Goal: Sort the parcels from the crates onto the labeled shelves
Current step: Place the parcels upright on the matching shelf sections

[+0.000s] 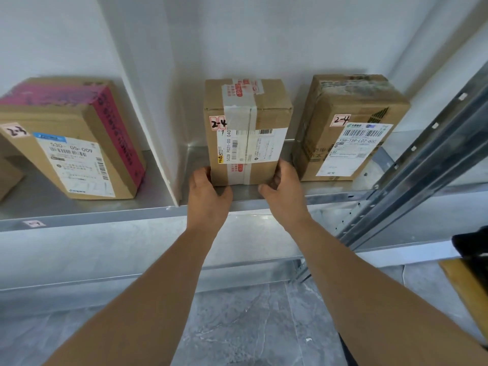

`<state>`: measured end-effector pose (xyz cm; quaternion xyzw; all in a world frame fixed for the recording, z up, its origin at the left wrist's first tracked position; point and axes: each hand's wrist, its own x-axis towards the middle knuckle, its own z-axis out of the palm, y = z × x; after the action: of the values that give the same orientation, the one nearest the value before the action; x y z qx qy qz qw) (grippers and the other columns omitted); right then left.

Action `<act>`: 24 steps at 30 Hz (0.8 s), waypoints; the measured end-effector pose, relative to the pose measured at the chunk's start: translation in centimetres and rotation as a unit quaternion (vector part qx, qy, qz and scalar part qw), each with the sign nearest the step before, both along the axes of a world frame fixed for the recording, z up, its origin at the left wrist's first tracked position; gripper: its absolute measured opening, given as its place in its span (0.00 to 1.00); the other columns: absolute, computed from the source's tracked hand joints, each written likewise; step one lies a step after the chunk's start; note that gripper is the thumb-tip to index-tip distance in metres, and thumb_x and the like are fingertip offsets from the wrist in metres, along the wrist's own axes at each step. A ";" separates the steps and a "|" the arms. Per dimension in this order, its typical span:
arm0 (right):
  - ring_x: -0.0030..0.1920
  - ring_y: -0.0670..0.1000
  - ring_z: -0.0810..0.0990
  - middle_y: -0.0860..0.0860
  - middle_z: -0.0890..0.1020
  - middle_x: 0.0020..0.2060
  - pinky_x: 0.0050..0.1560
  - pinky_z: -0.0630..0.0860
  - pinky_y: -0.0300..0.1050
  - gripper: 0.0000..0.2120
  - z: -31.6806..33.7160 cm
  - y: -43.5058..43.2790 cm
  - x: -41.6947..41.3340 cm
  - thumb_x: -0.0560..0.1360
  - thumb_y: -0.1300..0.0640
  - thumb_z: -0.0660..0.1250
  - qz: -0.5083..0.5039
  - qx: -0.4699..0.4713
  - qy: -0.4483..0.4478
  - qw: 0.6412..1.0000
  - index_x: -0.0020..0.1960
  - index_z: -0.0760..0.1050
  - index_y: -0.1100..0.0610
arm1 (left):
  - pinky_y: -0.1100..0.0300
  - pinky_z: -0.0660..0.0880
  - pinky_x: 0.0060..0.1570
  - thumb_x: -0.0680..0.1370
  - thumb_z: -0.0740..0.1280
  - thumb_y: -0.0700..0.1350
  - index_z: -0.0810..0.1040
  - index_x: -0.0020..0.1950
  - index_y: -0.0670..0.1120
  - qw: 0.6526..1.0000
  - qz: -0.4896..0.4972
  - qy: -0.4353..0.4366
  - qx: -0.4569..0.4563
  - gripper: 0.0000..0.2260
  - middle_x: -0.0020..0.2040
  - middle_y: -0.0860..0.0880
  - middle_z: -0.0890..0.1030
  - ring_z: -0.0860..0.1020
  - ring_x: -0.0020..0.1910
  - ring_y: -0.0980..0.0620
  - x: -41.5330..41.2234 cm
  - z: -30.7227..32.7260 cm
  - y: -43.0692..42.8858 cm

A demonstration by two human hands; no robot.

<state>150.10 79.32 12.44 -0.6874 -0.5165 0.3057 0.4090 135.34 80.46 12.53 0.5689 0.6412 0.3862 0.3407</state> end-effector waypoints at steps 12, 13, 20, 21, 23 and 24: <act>0.69 0.49 0.68 0.49 0.66 0.71 0.67 0.65 0.39 0.26 1.9 -9.5 -6.2 0.78 0.54 0.67 0.124 0.021 -0.165 0.978 0.73 0.62 0.51 | 0.54 0.73 0.60 0.76 0.69 0.46 0.67 0.69 0.49 0.990 0.065 0.115 0.057 0.23 0.67 0.50 0.70 0.71 0.64 0.51 -5.2 1.6 -10.4; 0.70 0.49 0.67 0.49 0.66 0.72 0.69 0.66 0.42 0.26 2.1 -9.7 -7.3 0.78 0.53 0.66 0.145 0.017 -0.168 0.975 0.73 0.61 0.51 | 0.52 0.73 0.61 0.76 0.69 0.46 0.67 0.69 0.49 0.989 0.079 0.115 0.050 0.23 0.68 0.50 0.70 0.71 0.65 0.51 -6.4 1.9 -10.6; 0.70 0.49 0.67 0.49 0.64 0.72 0.68 0.66 0.41 0.27 3.2 -7.2 -15.3 0.80 0.55 0.63 0.208 0.024 -0.158 0.965 0.76 0.58 0.52 | 0.48 0.73 0.63 0.77 0.69 0.47 0.65 0.71 0.49 0.987 0.130 0.095 0.018 0.24 0.68 0.47 0.70 0.72 0.64 0.48 -16.1 2.8 -8.2; 0.70 0.49 0.67 0.49 0.64 0.72 0.68 0.66 0.40 0.28 3.1 -6.6 -16.4 0.80 0.55 0.64 0.202 0.021 -0.150 0.967 0.76 0.57 0.52 | 0.49 0.73 0.63 0.77 0.68 0.46 0.64 0.71 0.49 0.988 0.131 0.087 0.013 0.24 0.69 0.47 0.69 0.72 0.64 0.48 -17.5 2.9 -7.6; 0.70 0.49 0.67 0.50 0.65 0.72 0.66 0.66 0.38 0.29 3.0 -5.1 -18.5 0.79 0.56 0.64 0.181 0.011 -0.125 0.975 0.77 0.57 0.53 | 0.49 0.72 0.64 0.77 0.68 0.46 0.63 0.71 0.49 0.990 0.128 0.058 0.003 0.24 0.70 0.48 0.68 0.71 0.65 0.48 -20.0 3.0 -6.0; 0.70 0.49 0.67 0.50 0.65 0.72 0.67 0.66 0.39 0.30 2.8 -4.2 -19.4 0.79 0.57 0.65 0.167 0.003 -0.105 0.980 0.77 0.56 0.53 | 0.50 0.72 0.64 0.78 0.68 0.45 0.62 0.71 0.49 0.991 0.125 0.037 0.000 0.24 0.70 0.48 0.67 0.70 0.66 0.48 -21.1 3.1 -5.2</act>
<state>130.72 75.07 15.25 -0.6185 -0.6649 0.2940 0.2982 114.22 75.28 15.66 0.4982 0.7197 0.4042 0.2654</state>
